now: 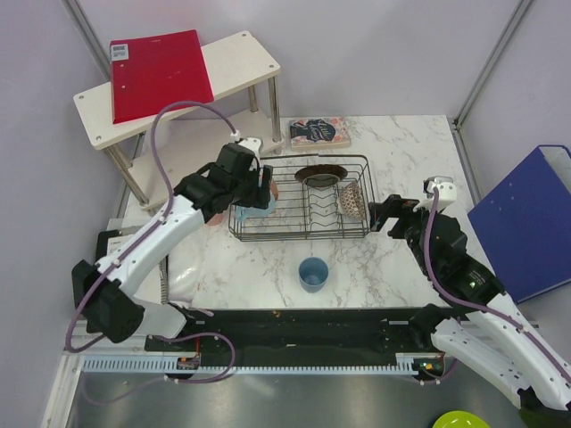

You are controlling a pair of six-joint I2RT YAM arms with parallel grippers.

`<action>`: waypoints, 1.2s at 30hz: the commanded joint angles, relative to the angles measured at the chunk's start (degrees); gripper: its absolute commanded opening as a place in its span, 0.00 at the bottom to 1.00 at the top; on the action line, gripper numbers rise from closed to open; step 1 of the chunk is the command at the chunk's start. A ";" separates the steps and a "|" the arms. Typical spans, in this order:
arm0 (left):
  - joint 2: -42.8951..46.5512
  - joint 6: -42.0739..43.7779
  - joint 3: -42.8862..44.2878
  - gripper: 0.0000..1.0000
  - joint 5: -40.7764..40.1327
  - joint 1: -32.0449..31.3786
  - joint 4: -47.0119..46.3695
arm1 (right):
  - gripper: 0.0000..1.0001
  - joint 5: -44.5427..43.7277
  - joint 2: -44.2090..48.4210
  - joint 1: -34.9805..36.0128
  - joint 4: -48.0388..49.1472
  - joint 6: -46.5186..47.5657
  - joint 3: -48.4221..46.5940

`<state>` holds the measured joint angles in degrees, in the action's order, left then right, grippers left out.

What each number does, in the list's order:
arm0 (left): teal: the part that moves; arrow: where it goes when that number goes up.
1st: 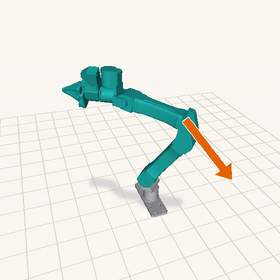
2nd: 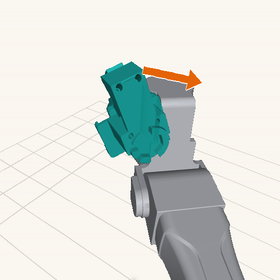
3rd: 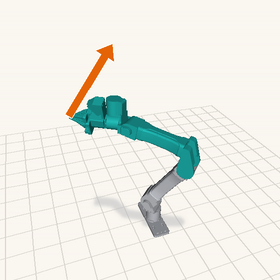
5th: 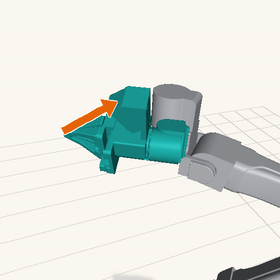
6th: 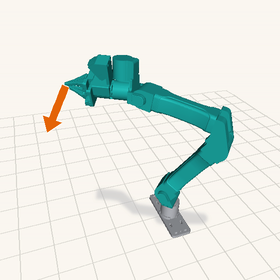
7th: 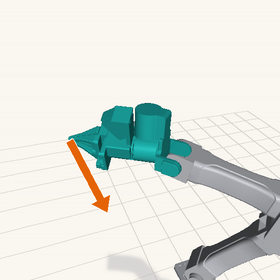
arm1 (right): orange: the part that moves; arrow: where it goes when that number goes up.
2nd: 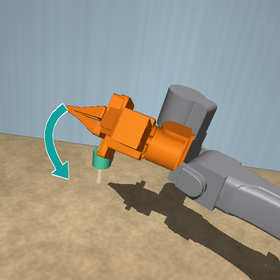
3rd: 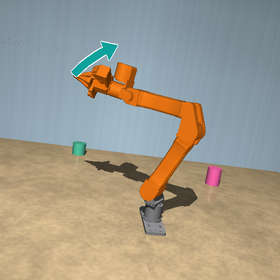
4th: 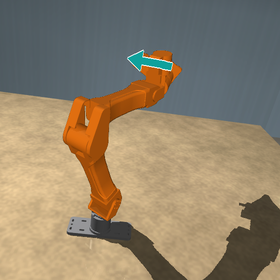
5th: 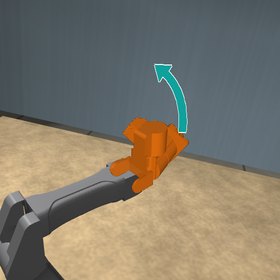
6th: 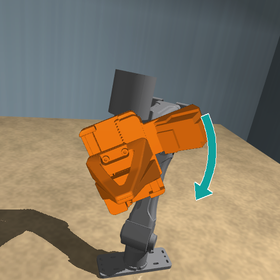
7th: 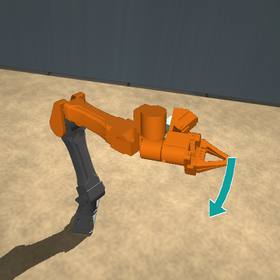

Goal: Unload the mixed dishes from the dish rack
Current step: Pick up the cup from the dish rack, then place the cup at the center of the board.

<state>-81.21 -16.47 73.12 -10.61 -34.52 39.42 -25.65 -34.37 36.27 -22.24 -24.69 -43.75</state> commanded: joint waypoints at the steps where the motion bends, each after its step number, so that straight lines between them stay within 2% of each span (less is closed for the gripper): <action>1: 7.11 2.67 7.20 0.02 2.06 -0.11 -0.66 | 0.98 1.56 -0.61 0.29 2.81 -1.15 0.24; 5: 10.19 0.92 9.32 0.02 12.17 -0.11 -1.80 | 0.98 2.97 -0.87 0.20 4.04 -2.73 1.21; 9: 15.88 -4.26 5.90 0.02 27.19 -0.11 -10.21 | 0.98 4.21 -0.96 0.12 6.06 -3.78 2.61; 10: 17.21 -8.45 2.85 0.02 34.71 -0.02 -16.85 | 0.98 3.94 -1.40 0.03 5.89 -4.57 2.61; 12: 19.41 -12.86 -0.59 0.02 42.57 -0.02 -25.31 | 0.96 4.55 -2.10 -0.06 5.37 -5.02 2.00; 13: 21.95 -17.41 -3.92 0.02 46.78 -0.02 -32.93 | 0.95 4.99 -1.93 -0.15 5.36 -5.19 1.56; 16: 26.26 -23.93 -10.16 0.02 50.76 -0.02 -43.96 | 0.91 7.71 2.00 -0.32 8.95 -5.63 2.70; 17: 27.06 -25.18 -11.58 0.02 51.13 -0.02 -49.99 | 0.89 8.59 3.42 -0.32 10.45 -5.98 3.22; 21: 29.00 -30.89 -17.91 0.02 53.06 0.33 -63.46 | 0.80 13.95 6.86 -0.32 14.50 -7.04 4.20; 26: 27.78 -41.87 -23.81 0.02 53.33 1.65 -80.70 | 0.80 22.56 8.70 -0.32 19.41 -9.32 6.39; 30: 22.87 -49.87 -26.62 0.02 53.77 1.74 -96.76 | 0.80 30.03 10.29 -0.32 28.80 -13.01 9.64; 36: 19.25 -54.55 -28.12 0.02 53.68 1.83 -102.96 | 0.77 35.14 10.90 -0.32 36.90 -16.09 11.40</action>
<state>-61.41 -63.61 44.47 42.85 -33.08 -47.77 3.68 -24.34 36.10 4.27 -37.87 -32.69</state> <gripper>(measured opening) 0.793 0.785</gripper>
